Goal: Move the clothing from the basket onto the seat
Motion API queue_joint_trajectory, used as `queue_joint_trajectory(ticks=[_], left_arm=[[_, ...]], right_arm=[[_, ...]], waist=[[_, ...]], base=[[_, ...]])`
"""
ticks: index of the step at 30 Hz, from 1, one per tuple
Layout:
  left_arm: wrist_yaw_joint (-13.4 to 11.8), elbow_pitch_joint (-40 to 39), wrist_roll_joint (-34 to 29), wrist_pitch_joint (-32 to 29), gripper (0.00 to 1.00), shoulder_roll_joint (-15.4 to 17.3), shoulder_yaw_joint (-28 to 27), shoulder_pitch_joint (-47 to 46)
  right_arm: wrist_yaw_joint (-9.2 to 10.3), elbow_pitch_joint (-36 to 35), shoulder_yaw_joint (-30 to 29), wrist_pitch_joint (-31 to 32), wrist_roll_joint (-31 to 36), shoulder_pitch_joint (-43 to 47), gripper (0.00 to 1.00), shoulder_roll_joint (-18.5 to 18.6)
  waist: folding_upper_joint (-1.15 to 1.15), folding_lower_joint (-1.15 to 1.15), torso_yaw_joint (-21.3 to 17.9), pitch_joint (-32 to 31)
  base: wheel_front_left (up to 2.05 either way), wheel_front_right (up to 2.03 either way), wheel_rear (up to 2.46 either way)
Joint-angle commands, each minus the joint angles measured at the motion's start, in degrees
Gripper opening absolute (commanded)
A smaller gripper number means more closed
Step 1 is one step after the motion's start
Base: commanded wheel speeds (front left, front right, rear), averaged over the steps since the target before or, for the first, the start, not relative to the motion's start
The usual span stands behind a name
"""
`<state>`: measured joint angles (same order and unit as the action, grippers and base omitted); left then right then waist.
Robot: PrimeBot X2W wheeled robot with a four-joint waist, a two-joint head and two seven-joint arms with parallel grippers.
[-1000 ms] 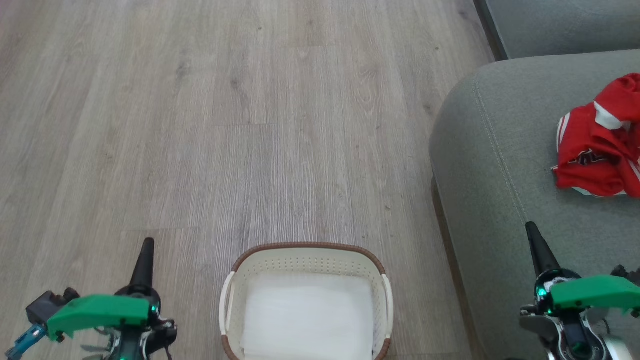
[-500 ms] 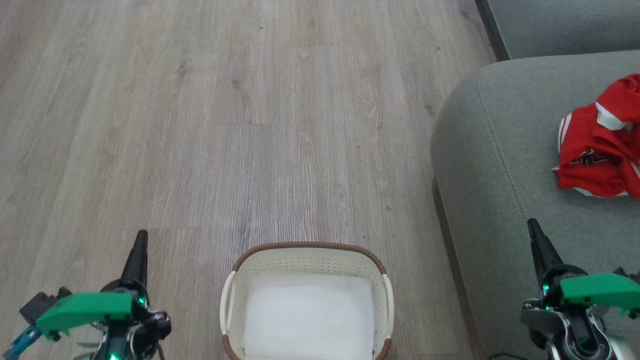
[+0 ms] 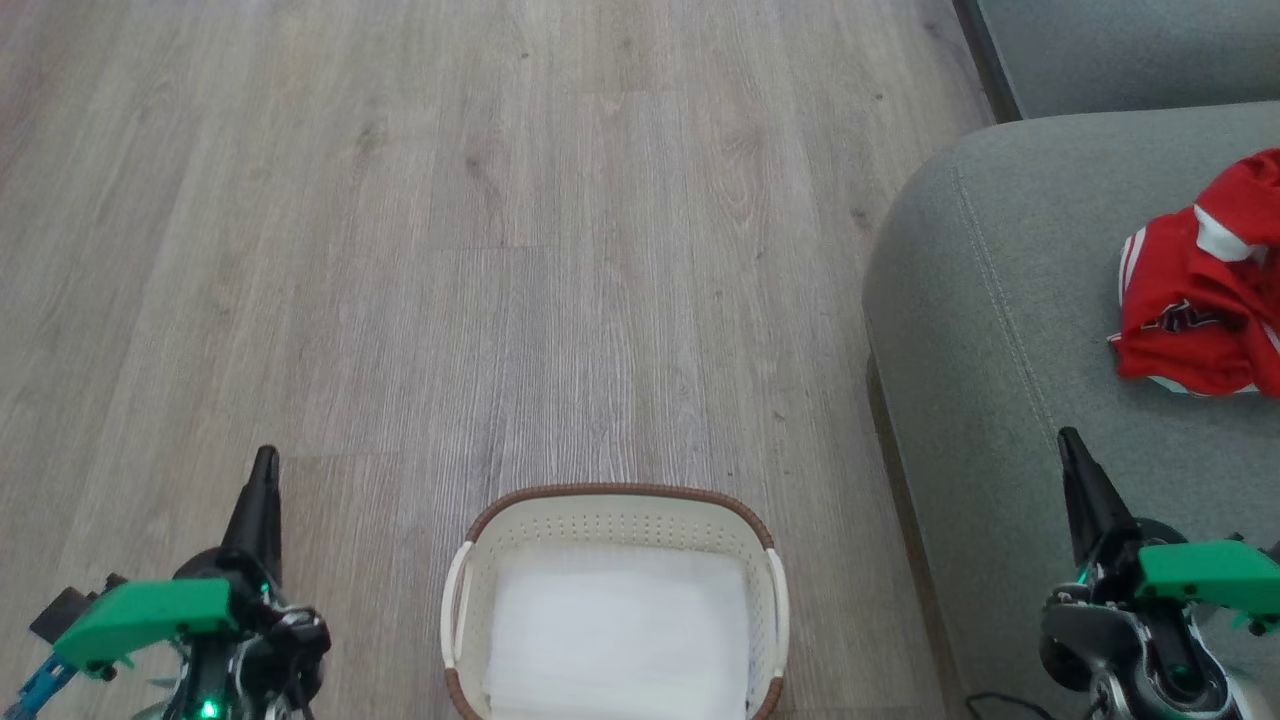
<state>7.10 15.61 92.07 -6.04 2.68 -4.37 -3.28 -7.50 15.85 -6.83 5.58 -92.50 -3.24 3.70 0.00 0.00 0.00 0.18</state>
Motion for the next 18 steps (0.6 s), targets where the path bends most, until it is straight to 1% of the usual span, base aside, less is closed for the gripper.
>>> queue_joint_trajectory(ticks=[1,18], left_arm=[[0.4,-1.5,0.2,-0.4,0.0,0.3,-2.1,-2.9],[0.4,-1.5,0.1,-0.4,0.0,0.3,-2.1,-2.9]], right_arm=[[0.01,-1.9,1.1,0.3,-0.3,-2.9,0.0,-0.2],[0.01,-1.9,0.9,0.4,-0.2,-2.9,0.0,-0.4]], waist=[[0.0,0.0,0.0,0.0],[0.0,0.0,0.0,0.0]], base=[[0.0,0.0,0.0],[0.0,0.0,0.0]])
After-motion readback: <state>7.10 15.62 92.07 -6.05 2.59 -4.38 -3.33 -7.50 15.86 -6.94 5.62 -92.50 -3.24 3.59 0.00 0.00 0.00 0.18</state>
